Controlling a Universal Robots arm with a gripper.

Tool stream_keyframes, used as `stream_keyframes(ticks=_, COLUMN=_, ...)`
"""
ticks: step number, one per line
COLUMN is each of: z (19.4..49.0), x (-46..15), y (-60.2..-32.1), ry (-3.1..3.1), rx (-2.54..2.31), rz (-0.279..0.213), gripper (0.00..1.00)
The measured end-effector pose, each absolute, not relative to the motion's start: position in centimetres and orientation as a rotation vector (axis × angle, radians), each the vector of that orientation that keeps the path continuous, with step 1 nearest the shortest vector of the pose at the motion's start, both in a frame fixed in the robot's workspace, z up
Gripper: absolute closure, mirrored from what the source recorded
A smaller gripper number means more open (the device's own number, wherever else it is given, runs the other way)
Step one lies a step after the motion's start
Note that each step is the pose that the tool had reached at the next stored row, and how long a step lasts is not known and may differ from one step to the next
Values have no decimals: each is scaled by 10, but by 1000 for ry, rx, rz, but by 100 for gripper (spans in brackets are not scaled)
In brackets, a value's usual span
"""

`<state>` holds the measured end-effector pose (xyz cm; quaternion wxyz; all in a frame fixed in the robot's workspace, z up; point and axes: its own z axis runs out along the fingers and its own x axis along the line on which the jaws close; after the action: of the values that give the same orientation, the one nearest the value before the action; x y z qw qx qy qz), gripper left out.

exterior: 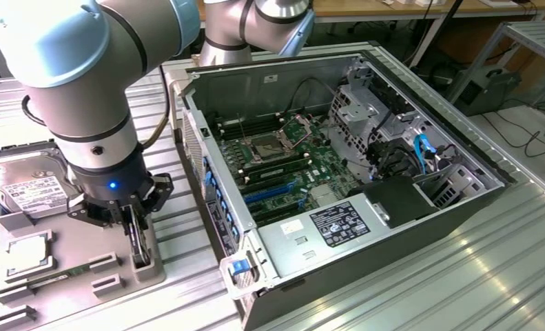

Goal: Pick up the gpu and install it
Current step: 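Pick up the gpu and move the gpu toward the slot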

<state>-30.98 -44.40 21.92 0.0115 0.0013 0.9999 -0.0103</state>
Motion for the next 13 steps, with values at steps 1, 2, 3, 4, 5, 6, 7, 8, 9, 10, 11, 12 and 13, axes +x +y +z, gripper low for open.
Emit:
stream_keyframes(ticks=1, z=219, x=-310, y=-444, ry=3118, rx=4, rz=-32, gripper=72)
stream_keyframes(ticks=2, z=219, x=-310, y=-444, ry=3118, rx=4, rz=-32, gripper=72)
stream_keyframes(ticks=3, z=219, x=-310, y=-444, ry=3118, rx=4, rz=-32, gripper=72)
stream_keyframes(ticks=4, z=219, x=-310, y=-444, ry=3118, rx=4, rz=-32, gripper=72)
stream_keyframes(ticks=5, z=219, x=-310, y=-444, ry=3118, rx=4, rz=-32, gripper=72)
stream_keyframes(ticks=6, z=219, x=-310, y=-444, ry=3118, rx=4, rz=-32, gripper=72)
stream_keyframes(ticks=7, z=219, x=-310, y=-444, ry=3118, rx=4, rz=-31, gripper=72)
stream_keyframes(ticks=8, z=220, x=-310, y=-444, ry=3118, rx=4, rz=-30, gripper=72)
stream_keyframes(ticks=9, z=222, x=-310, y=-444, ry=3118, rx=4, rz=-28, gripper=72)
stream_keyframes(ticks=10, z=224, x=-310, y=-444, ry=3118, rx=4, rz=-28, gripper=72)
stream_keyframes(ticks=11, z=226, x=-310, y=-444, ry=3118, rx=4, rz=-27, gripper=72)
stream_keyframes(ticks=12, z=228, x=-310, y=-444, ry=3118, rx=4, rz=-27, gripper=72)
stream_keyframes(ticks=13, z=231, x=-310, y=-444, ry=3118, rx=4, rz=-27, gripper=72)
